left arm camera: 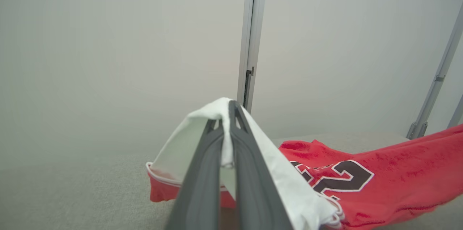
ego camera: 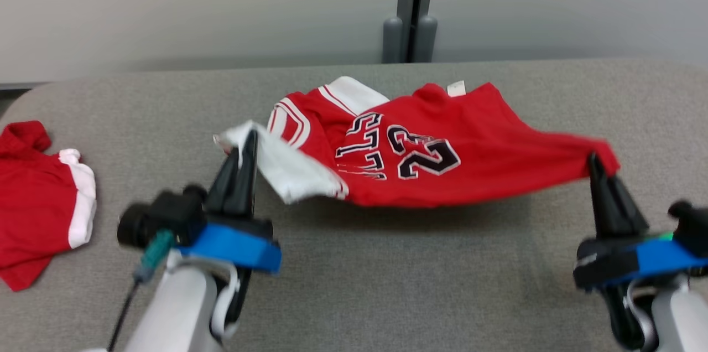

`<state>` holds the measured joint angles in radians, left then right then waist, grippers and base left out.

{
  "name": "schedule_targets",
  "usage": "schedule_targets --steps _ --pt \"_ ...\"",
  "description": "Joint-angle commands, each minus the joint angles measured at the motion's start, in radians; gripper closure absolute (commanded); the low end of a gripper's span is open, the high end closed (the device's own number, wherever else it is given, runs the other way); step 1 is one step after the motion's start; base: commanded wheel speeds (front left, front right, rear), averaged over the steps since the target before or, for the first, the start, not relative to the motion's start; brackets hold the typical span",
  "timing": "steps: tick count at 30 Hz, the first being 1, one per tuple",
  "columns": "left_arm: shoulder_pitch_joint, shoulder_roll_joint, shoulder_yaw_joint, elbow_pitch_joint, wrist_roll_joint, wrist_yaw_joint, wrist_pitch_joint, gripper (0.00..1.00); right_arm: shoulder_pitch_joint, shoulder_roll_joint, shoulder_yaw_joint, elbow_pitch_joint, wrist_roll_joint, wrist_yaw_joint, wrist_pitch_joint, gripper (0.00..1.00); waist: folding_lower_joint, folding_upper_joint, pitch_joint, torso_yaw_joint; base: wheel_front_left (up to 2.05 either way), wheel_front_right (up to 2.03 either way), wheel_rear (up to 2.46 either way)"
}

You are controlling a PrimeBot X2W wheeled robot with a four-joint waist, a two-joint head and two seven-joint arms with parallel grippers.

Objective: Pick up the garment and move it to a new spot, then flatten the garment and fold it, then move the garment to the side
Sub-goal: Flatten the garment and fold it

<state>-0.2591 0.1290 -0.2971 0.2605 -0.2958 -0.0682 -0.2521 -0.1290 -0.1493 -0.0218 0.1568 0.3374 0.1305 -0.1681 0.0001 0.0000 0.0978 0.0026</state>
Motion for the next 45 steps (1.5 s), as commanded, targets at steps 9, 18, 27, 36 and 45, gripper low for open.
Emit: schedule_targets --steps 9,18,27,36,45 --pt "-0.467 0.037 0.033 0.019 0.018 -0.026 0.066 1.0 -0.444 -0.049 0.005 0.039 0.032 0.001 0.054 1.0 -0.0001 0.0 0.187 -0.019 0.0 0.0 0.0" --pt "-1.004 0.062 0.056 0.22 0.034 -0.044 0.073 1.0 -0.98 -0.096 -0.025 0.29 0.053 0.001 0.08 1.0 -0.0001 0.0 0.394 -0.037 0.0 0.0 0.0" --pt "-1.416 0.055 0.028 0.483 0.059 -0.055 0.023 1.0 -1.358 -0.14 0.012 0.573 0.062 0.001 0.052 1.0 -0.0001 0.0 0.473 -0.053 0.0 0.0 0.0" --pt "-1.593 0.025 -0.013 0.635 0.05 -0.062 -0.009 1.0 -1.533 -0.157 0.101 0.75 0.096 0.001 -0.019 1.0 -0.0001 0.0 0.488 -0.04 0.0 0.0 0.0" --pt "-1.45 0.019 -0.055 0.611 0.034 -0.064 -0.014 1.0 -1.446 -0.164 0.2 0.791 0.165 0.001 -0.064 1.0 -0.0001 0.0 0.518 -0.027 0.0 0.0 0.0"
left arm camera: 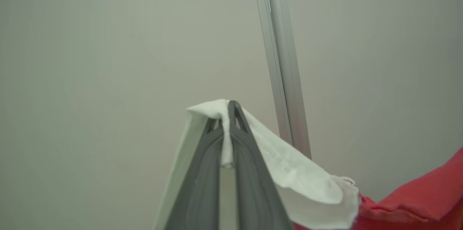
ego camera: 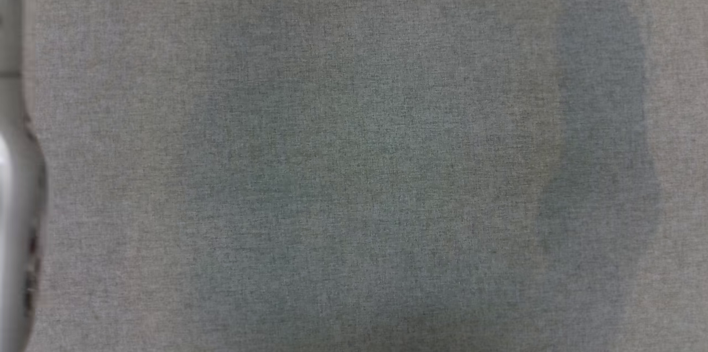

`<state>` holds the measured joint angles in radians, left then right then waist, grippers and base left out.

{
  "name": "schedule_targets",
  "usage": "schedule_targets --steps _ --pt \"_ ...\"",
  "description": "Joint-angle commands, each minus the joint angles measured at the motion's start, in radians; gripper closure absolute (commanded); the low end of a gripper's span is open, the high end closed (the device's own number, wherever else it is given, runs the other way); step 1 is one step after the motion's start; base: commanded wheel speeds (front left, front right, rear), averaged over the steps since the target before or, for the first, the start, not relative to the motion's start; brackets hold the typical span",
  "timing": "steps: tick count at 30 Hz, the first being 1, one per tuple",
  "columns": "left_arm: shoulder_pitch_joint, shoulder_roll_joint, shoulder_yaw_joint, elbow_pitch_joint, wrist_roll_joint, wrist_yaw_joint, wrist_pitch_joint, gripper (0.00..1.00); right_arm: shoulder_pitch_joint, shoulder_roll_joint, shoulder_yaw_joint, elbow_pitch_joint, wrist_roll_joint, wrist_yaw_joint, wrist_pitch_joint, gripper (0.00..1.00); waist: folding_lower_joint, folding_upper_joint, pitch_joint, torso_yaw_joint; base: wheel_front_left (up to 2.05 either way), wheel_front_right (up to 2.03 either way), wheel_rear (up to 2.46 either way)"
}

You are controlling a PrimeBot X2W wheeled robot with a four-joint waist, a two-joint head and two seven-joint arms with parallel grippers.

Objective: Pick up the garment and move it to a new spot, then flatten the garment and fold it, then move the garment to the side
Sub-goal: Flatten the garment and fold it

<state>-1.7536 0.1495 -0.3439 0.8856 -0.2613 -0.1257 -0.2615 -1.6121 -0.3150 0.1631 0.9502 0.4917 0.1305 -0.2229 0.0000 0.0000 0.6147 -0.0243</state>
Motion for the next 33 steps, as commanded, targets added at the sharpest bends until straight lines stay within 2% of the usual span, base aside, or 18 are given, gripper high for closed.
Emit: schedule_targets --steps 1,8,12,20,25,33 --pt "0.08 0.005 -0.008 -0.03 -0.003 -0.007 -0.004 1.0 0.061 0.002 0.028 -0.011 0.021 0.001 -0.017 1.0 0.0 0.0 0.001 -0.001 0.0 0.0 0.0" --pt "0.433 0.028 0.054 -0.236 -0.029 0.02 -0.005 1.0 0.344 0.012 0.081 -0.137 0.099 0.001 -0.042 1.0 0.0 0.0 -0.037 -0.011 0.0 0.0 0.0" --pt "0.669 0.021 0.068 -0.365 -0.038 0.033 -0.005 1.0 0.544 0.02 0.068 -0.253 0.101 0.001 -0.043 1.0 0.0 0.0 -0.078 -0.012 0.0 0.0 0.0" --pt "1.104 -0.001 0.096 -0.58 -0.061 0.099 -0.005 1.0 0.917 0.047 0.027 -0.408 0.088 0.001 -0.044 1.0 0.0 0.0 -0.19 -0.007 0.0 0.0 0.0" --pt "1.335 -0.023 0.07 -0.645 -0.076 0.111 -0.005 1.0 1.109 0.061 -0.008 -0.443 0.105 0.001 -0.044 1.0 0.0 0.0 -0.265 0.003 0.0 0.0 0.0" --pt "1.587 -0.025 0.059 -0.693 -0.095 0.136 -0.005 1.0 1.319 0.085 -0.024 -0.471 0.104 0.001 -0.041 1.0 0.0 0.0 -0.364 -0.007 0.0 0.0 0.0"
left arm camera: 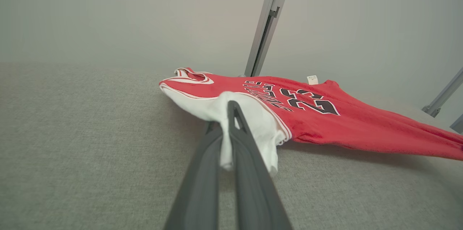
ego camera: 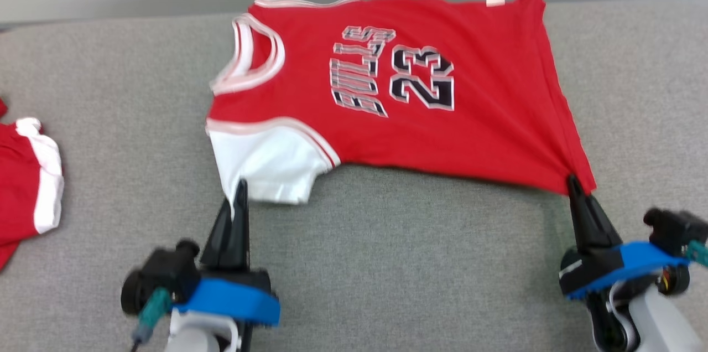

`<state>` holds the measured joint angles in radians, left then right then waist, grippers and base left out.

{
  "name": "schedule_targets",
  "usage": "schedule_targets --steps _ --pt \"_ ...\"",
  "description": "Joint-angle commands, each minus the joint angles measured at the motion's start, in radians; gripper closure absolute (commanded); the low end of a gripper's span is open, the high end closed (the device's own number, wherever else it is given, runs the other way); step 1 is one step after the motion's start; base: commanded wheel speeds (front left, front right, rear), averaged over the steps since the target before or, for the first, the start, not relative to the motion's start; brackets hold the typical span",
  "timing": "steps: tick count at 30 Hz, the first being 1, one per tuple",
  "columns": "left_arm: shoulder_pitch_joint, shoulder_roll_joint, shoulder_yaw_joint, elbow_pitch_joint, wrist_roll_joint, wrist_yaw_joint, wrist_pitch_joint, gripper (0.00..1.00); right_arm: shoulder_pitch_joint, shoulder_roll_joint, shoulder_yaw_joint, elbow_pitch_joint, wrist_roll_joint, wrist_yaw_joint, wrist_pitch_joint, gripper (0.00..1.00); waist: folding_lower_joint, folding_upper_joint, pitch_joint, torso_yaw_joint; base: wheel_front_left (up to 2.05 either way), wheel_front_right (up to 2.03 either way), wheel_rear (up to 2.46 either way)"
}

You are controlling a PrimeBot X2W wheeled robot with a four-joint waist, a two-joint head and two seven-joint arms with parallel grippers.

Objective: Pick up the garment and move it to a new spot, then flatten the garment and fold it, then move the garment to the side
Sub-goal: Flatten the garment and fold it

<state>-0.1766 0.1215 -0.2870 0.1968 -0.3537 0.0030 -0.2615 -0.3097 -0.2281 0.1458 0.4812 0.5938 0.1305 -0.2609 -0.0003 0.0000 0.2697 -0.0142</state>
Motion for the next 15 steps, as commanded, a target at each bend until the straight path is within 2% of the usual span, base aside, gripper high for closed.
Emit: schedule_targets --steps 1,8,15 --pt "0.041 0.004 0.0 -0.009 -0.006 0.009 -0.005 1.0 0.044 0.002 -0.011 -0.001 0.005 0.001 -0.002 1.0 0.0003 0.0 -0.038 -0.017 0.0 0.0 0.0" --pt "0.221 0.008 -0.013 -0.062 -0.025 0.03 0.001 1.0 0.224 0.015 -0.059 -0.058 -0.009 0.001 0.032 1.0 0.0003 0.0 -0.109 0.0 0.0 0.0 0.0" --pt "0.334 0.014 -0.047 -0.129 -0.026 0.043 0.026 1.0 0.404 0.041 -0.131 -0.192 -0.058 0.001 0.095 1.0 0.0003 0.0 -0.144 0.019 0.0 0.0 0.0"
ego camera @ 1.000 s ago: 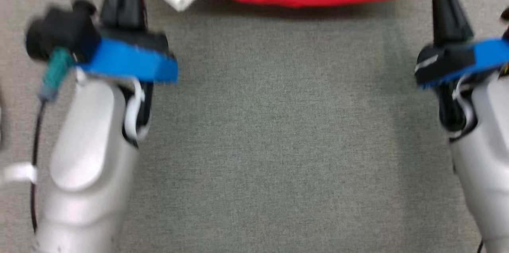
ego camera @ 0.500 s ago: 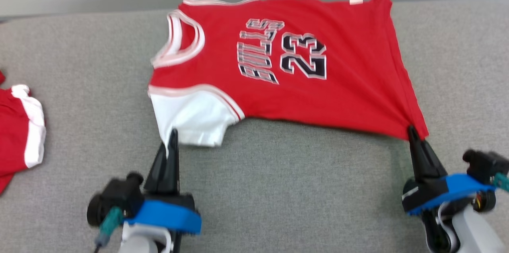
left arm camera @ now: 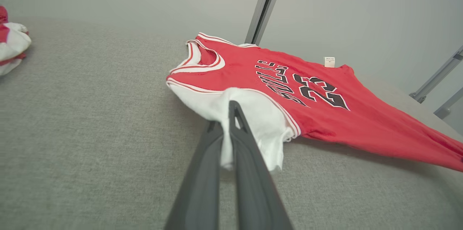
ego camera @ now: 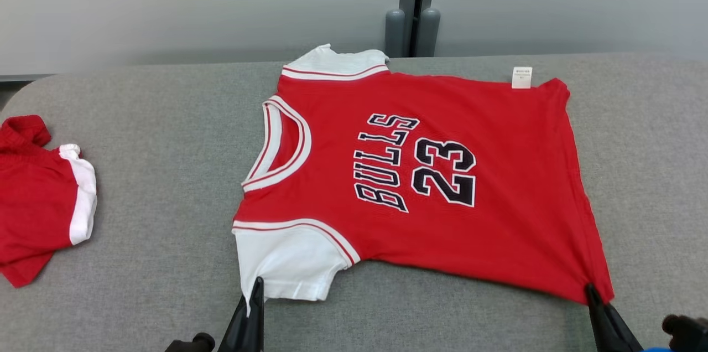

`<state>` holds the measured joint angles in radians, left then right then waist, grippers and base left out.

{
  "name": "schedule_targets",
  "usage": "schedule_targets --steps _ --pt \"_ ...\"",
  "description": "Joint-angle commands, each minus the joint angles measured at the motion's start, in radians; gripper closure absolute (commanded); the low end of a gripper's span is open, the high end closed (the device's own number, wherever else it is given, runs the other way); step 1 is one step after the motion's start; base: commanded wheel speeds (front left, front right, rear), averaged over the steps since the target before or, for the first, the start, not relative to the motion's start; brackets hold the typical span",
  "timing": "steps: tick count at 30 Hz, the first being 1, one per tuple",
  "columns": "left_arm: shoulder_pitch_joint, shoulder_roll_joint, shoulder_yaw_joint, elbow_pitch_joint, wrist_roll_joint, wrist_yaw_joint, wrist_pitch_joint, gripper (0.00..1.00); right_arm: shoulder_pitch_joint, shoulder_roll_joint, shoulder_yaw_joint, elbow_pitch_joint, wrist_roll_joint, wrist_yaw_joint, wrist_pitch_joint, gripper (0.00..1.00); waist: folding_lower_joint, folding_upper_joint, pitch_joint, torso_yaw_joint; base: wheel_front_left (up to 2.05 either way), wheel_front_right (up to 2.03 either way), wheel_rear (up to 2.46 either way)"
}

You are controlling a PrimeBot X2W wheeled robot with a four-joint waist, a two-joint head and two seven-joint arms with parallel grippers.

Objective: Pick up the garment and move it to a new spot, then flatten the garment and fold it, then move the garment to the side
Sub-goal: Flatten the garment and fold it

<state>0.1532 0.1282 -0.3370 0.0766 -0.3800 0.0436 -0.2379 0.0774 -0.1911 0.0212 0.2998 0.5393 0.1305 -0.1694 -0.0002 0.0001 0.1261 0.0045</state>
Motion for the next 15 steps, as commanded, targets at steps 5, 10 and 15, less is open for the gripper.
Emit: schedule_targets --steps 5,10,15 --pt "0.012 0.013 0.001 -0.029 -0.004 0.007 0.013 1.0 0.071 0.034 -0.051 -0.091 -0.036 0.001 0.063 1.0 0.0002 -0.0001 -0.006 0.0 0.0 0.0 0.0" --pt "-0.049 0.02 -0.002 -0.024 0.003 -0.002 0.021 1.0 0.051 0.053 -0.073 -0.116 -0.06 0.001 0.104 1.0 0.0002 -0.0001 -0.002 -0.004 0.0 0.0 0.0" --pt "-0.141 0.037 -0.008 0.012 0.017 -0.025 0.032 1.0 0.003 0.069 -0.065 -0.12 -0.073 0.001 0.132 1.0 0.0002 -0.0001 0.01 -0.013 0.0 0.0 0.0"
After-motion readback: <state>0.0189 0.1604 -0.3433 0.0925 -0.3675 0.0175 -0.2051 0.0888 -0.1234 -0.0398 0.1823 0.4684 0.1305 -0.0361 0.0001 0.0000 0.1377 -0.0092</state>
